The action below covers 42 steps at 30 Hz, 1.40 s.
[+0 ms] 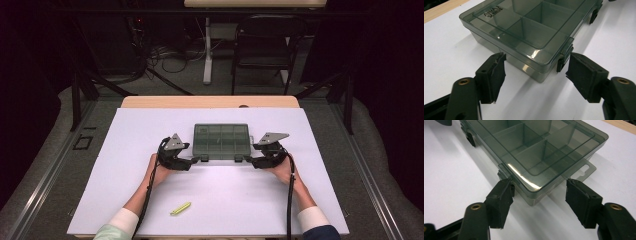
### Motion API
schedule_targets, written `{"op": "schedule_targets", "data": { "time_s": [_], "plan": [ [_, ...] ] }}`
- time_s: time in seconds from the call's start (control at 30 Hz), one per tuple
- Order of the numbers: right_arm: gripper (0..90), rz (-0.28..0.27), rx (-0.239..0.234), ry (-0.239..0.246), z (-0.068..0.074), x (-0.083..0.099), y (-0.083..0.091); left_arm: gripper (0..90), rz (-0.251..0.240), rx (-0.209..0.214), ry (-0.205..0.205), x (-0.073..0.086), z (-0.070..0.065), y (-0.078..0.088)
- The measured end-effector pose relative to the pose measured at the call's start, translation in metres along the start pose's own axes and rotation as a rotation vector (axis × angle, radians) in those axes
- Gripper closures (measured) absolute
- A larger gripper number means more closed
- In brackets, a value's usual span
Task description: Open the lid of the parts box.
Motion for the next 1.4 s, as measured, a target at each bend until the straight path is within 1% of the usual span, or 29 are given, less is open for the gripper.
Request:
{"op": "schedule_targets", "data": {
  "time_s": [0.1,0.17,0.23,0.27,0.3,0.37,0.47,0.5,0.57,0.6,0.67,0.73,0.8,0.9,1.0,1.1,1.2,1.23,1.33,1.4],
  "plan": [
    [42.9,0.019,-0.002,0.003,0.0008,0.0013,-0.0020,35.0,0.001,0.003,0.008,0.0008,0.0001,-0.0009],
    [43.7,0.020,0.000,0.000,0.0007,0.0014,-0.0021,36.4,0.000,0.004,0.010,0.0010,0.0003,-0.0008],
    [45.0,0.015,-0.005,0.000,0.0010,0.0017,-0.0028,38.1,-0.001,0.014,0.011,0.0012,0.0002,-0.0007],
    [45.6,0.007,0.000,-0.004,0.0014,0.0017,-0.0039,39.1,0.000,0.010,0.009,0.0011,0.0001,-0.0009],
    [46.7,0.028,0.000,0.003,0.0014,0.0021,-0.0035,40.0,0.003,0.010,0.014,0.0014,-0.0004,-0.0016],
    [48.3,0.026,0.005,0.013,0.0029,0.0024,-0.0046,43.9,0.001,0.019,0.014,0.0016,-0.0007,-0.0019],
    [48.8,0.022,0.005,0.011,0.0030,0.0027,-0.0050,44.8,0.002,0.019,0.012,0.0017,-0.0007,-0.0028],
    [48.8,0.036,0.004,0.013,0.0030,0.0033,-0.0046,44.9,0.006,0.018,0.015,0.0020,-0.0009,-0.0032],
    [48.8,0.037,0.005,0.014,0.0029,0.0033,-0.0045,44.8,0.010,0.016,0.011,0.0025,-0.0003,-0.0033],
    [48.8,0.023,0.008,0.012,0.0034,0.0031,-0.0053,45.7,0.006,0.012,0.018,0.0026,-0.0003,-0.0035],
    [49.0,0.029,0.012,0.023,0.0036,0.0030,-0.0049,47.2,0.003,0.005,0.024,0.0029,-0.0004,-0.0037],
    [49.1,0.030,0.015,0.027,0.0040,0.0032,-0.0045,47.8,-0.001,0.008,0.031,0.0033,-0.0002,-0.0040],
    [49.0,0.033,0.016,0.029,0.0040,0.0033,-0.0044,47.8,0.002,0.003,0.021,0.0035,0.0000,-0.0042],
    [48.8,0.033,0.018,0.031,0.0045,0.0037,-0.0046,47.9,0.003,-0.002,0.019,0.0034,-0.0004,-0.0044],
    [48.6,0.026,0.019,0.028,0.0049,0.0040,-0.0052,47.9,0.001,-0.001,0.024,0.0036,-0.0009,-0.0046],
    [48.7,0.035,0.022,0.031,0.0058,0.0045,-0.0057,48.4,0.001,-0.001,0.029,0.0039,-0.0012,-0.0045],
    [48.8,0.032,0.021,0.030,0.0056,0.0046,-0.0059,49.0,0.003,0.001,0.024,0.0041,-0.0007,-0.0042],
    [48.8,0.033,0.020,0.025,0.0057,0.0046,-0.0058,49.5,0.014,0.002,0.019,0.0050,-0.0007,-0.0050],
    [48.9,0.030,0.020,0.024,0.0053,0.0046,-0.0059,49.2,0.014,0.004,0.025,0.0052,-0.0011,-0.0054],
    [48.9,0.039,0.020,0.024,0.0051,0.0047,-0.0050,48.7,0.010,0.000,0.028,0.0048,-0.0010,-0.0054]
  ]
}}
Point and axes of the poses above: each handheld gripper's, and its own axes: y roughly backward along the jaws, x roughly out of its underside, z roughly to its left, the point moved 4 cm from there along -y, roughly forward along the jaws, and after that the axes turned 6 degrees about x, right-handed, at the moved point
